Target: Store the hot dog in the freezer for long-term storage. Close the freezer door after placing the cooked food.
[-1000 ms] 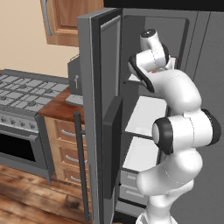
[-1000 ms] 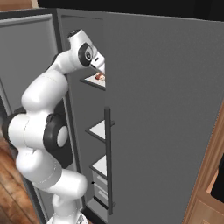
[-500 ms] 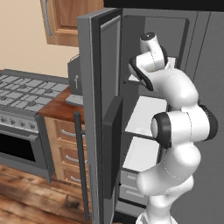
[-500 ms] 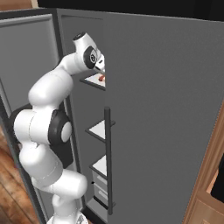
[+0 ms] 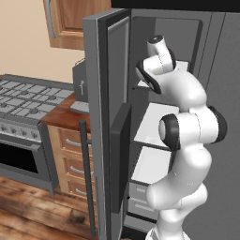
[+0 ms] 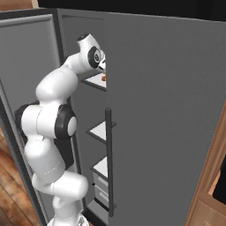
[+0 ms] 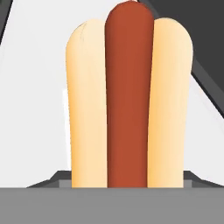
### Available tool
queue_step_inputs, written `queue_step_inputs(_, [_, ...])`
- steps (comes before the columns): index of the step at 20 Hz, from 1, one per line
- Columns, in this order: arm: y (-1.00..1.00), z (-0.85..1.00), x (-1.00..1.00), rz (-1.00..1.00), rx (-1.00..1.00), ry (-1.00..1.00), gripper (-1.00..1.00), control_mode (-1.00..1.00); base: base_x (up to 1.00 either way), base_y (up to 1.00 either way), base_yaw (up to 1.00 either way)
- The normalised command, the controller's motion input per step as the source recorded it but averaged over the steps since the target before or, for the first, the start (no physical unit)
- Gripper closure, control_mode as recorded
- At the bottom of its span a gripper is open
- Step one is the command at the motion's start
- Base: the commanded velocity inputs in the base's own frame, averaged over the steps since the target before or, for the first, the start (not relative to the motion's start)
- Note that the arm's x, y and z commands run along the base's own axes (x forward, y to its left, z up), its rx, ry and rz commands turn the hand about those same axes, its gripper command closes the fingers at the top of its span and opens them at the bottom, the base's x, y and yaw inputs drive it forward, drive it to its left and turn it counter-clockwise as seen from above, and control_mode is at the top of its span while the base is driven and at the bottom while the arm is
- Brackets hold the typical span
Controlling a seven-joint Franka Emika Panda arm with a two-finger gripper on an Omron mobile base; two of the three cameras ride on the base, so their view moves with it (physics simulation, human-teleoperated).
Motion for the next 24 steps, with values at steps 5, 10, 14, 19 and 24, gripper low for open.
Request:
queue_step_inputs(5, [-0.02, -0.12, 0.36, 0.0, 0.0, 0.04, 1.0, -1.0, 0.0, 0.0, 0.0])
queue_step_inputs(10, [-0.14, -0.18, 0.35, 0.01, 0.0, 0.03, 1.0, -1.0, 0.0, 0.0, 0.0])
queue_step_inputs(14, [-0.08, -0.14, 0.27, 0.04, 0.0, 0.0, 1.0, -1.0, 0.0, 0.0, 0.0])
queue_step_inputs(19, [-0.07, -0.14, 0.14, 0.06, 0.01, 0.0, 1.0, -1.0, 0.0, 0.0, 0.0])
queue_step_inputs(24, [-0.09, -0.2, 0.1, 0.05, 0.02, 0.0, 1.0, -1.0, 0.0, 0.0, 0.0])
